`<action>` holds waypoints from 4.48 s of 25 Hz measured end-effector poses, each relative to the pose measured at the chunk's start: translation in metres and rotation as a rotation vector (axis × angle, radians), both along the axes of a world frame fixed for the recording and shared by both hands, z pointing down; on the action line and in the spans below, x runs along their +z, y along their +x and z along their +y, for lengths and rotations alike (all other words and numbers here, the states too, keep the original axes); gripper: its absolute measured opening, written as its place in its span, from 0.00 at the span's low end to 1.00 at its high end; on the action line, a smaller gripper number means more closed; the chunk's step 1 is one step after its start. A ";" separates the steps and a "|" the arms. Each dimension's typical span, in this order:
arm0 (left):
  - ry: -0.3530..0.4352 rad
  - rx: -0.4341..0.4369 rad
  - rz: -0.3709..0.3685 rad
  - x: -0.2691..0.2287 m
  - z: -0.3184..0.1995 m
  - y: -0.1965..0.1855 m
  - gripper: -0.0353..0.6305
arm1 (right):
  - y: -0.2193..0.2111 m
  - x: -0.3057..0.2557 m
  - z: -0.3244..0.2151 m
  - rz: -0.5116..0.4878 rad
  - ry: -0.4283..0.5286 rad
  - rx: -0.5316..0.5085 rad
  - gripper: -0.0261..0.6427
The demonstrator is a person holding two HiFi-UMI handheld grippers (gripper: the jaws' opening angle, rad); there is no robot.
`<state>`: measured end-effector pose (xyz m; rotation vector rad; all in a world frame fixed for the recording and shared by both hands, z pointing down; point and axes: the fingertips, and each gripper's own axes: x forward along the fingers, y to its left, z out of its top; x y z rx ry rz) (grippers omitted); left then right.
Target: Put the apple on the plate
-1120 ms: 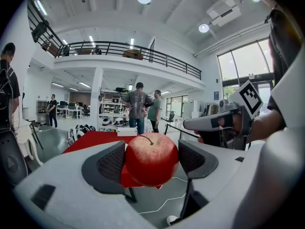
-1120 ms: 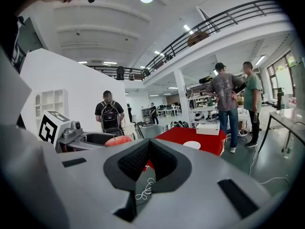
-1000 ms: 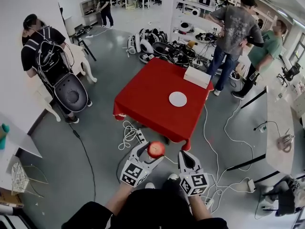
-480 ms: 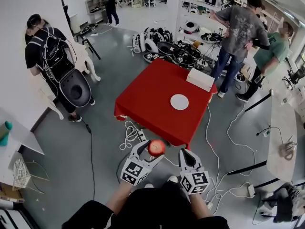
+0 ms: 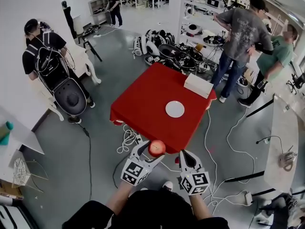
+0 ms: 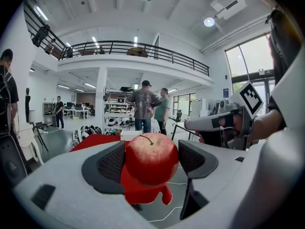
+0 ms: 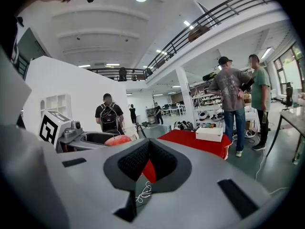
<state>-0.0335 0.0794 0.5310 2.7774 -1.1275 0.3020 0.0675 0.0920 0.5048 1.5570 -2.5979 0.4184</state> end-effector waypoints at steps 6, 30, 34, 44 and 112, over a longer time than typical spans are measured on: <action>0.007 -0.022 -0.013 -0.002 -0.019 0.034 0.57 | 0.033 0.003 -0.018 -0.005 -0.007 -0.027 0.06; 0.000 -0.053 -0.041 0.004 -0.053 0.101 0.57 | 0.113 0.015 -0.044 -0.039 -0.026 -0.034 0.06; 0.004 -0.053 -0.036 0.006 -0.067 0.105 0.57 | 0.117 0.015 -0.055 -0.040 -0.021 -0.030 0.06; -0.022 -0.055 -0.035 0.014 -0.103 0.096 0.57 | 0.113 0.021 -0.087 -0.031 -0.042 -0.017 0.06; -0.154 0.081 -0.208 0.263 -0.421 0.127 0.57 | 0.102 0.095 -0.327 0.087 -0.312 0.089 0.06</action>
